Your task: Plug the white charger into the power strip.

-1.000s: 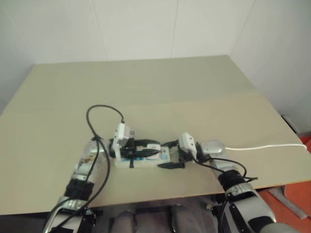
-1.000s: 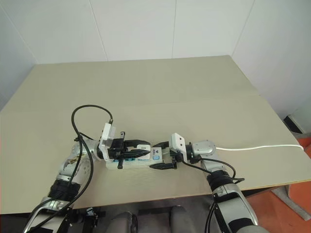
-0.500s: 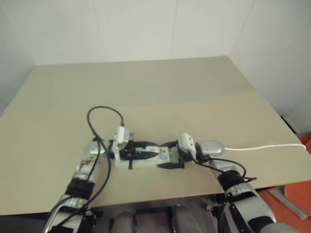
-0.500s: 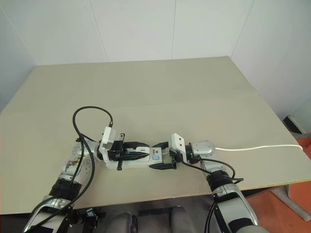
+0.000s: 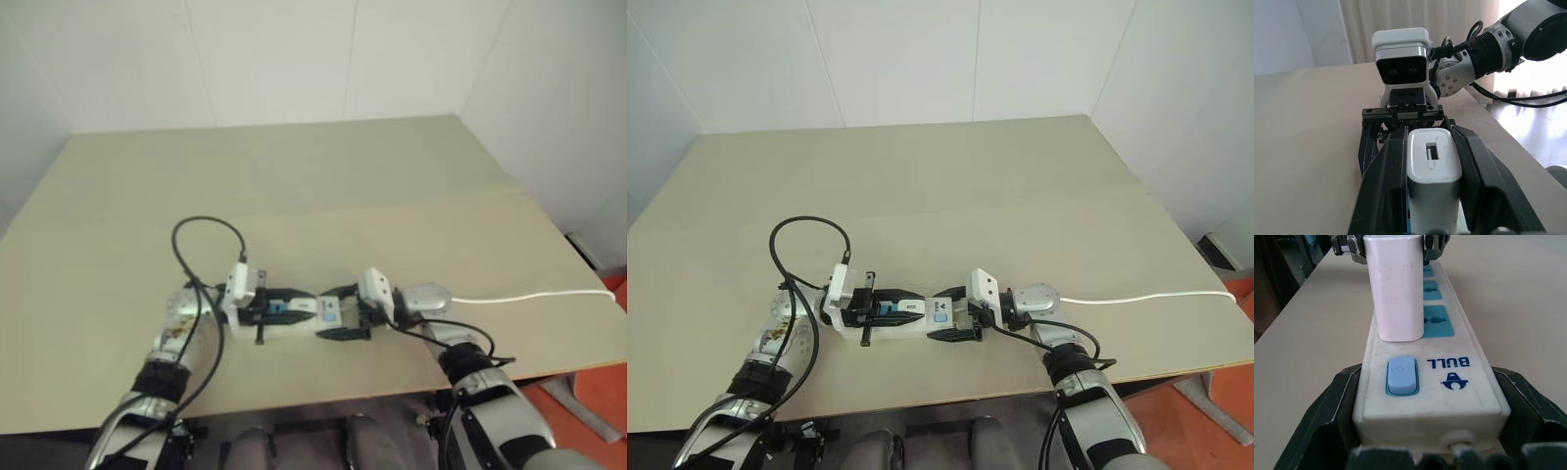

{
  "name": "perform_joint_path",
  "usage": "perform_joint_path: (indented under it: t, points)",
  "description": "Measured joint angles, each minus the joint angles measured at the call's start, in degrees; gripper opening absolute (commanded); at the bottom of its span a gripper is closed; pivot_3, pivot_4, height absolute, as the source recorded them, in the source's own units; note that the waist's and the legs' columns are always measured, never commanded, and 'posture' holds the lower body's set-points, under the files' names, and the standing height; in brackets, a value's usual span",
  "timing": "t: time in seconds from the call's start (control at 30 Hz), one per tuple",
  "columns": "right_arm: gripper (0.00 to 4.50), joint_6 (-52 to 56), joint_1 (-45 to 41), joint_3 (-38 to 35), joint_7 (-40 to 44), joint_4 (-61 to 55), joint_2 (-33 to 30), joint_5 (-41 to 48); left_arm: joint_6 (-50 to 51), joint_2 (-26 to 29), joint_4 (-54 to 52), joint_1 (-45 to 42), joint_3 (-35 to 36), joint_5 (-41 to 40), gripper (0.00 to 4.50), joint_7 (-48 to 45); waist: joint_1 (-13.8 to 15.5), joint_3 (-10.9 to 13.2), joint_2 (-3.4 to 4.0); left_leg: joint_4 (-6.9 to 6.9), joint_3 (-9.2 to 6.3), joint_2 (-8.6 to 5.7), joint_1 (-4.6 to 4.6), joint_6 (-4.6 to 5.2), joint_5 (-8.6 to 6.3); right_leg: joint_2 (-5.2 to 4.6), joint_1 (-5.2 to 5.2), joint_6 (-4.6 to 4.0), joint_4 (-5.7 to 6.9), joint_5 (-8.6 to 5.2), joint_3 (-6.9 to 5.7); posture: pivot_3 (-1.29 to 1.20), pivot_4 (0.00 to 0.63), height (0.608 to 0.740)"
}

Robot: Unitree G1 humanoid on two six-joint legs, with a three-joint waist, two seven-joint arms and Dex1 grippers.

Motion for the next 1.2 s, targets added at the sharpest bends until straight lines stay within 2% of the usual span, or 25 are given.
perform_joint_path:
  t: [0.3, 0.37, 0.5, 0.63, 0.67, 0.9, 1.0, 1.2]
  points:
    - [3.41, -0.1, -0.4, 0.5, -0.2, 0.5, 0.0, 0.0, 0.9, 1.1, -0.3, 0.2, -0.7, 0.0, 1.01, 0.3, -0.1, -0.2, 0.11, -0.03, -0.01, 0.0, 0.03, 0.0, 0.0, 0.04, 0.0, 0.19, 0.0, -0.13, 0.03, 0.0, 0.15, 0.74]
    - [3.41, -0.1, -0.4, 0.5, -0.2, 0.5, 0.1, 0.0, 1.7, 1.2, -0.5, 0.1, -0.7, 0.1, 1.74, 0.4, -0.1, -0.2, 0.13, -0.04, -0.02, 0.0, 0.04, 0.0, 0.0, 0.05, 0.0, 0.18, 0.0, -0.13, 0.03, 0.0, 0.15, 0.74]
    - [3.41, -0.2, -0.2, 0.4, 0.3, 0.5, -0.5, 0.1, 4.2, 5.8, 0.9, 1.0, 0.7, 2.5, 3.0, 1.6, 0.1, -0.3, 0.31, -0.12, -0.05, -0.01, 0.02, 0.0, 0.0, 0.05, -0.04, 0.15, -0.04, -0.18, 0.06, 0.0, 0.15, 0.74]
    - [3.41, -0.2, -0.2, 0.2, 0.4, 0.5, -0.6, 0.1, 5.5, 6.0, 0.3, 1.3, 1.5, 2.7, 4.32, 2.4, 0.2, -0.4, 0.36, -0.11, -0.03, -0.03, 0.02, 0.0, 0.0, 0.01, -0.03, 0.15, -0.05, -0.18, 0.06, 0.0, 0.15, 0.74]
    - [3.41, -0.2, -0.2, 0.2, 0.4, 0.5, -0.6, 0.1, 5.9, 6.0, 0.0, 1.5, 1.5, 2.7, 4.47, 2.5, 0.2, -0.4, 0.37, -0.12, -0.03, -0.03, 0.02, 0.0, 0.0, 0.01, -0.03, 0.15, -0.05, -0.18, 0.06, 0.0, 0.15, 0.74]
    - [3.41, -0.3, -0.2, 0.2, 0.5, 0.5, -0.5, 0.1, 9.2, 6.0, -3.1, 2.8, 2.8, 2.3, 4.47, 3.2, 0.2, -0.4, 0.37, -0.12, -0.03, -0.03, -0.04, 0.0, -0.01, 0.01, -0.05, 0.14, -0.12, -0.18, 0.06, 0.0, 0.15, 0.74]
    - [4.45, -0.3, -0.3, 0.3, 0.5, 0.5, -0.5, -0.1, 13.4, 7.8, -6.1, 3.3, 2.9, 1.6, 4.5, 2.7, 0.2, -0.3, 0.26, -0.13, -0.04, -0.03, -0.11, 0.0, -0.01, 0.02, -0.13, 0.14, -0.11, -0.18, 0.05, 0.0, 0.15, 0.74]
    - [4.48, 0.1, -1.4, 0.3, 2.0, 0.6, -1.0, -0.1, 20.2, 13.8, -11.7, 3.4, 6.4, -1.4, 4.5, 2.5, 0.2, 0.1, -0.2, -0.14, -0.06, -0.01, -0.24, -0.01, -0.02, -0.03, -0.19, 0.03, -0.21, -0.12, -0.01, 0.0, 0.15, 0.74]
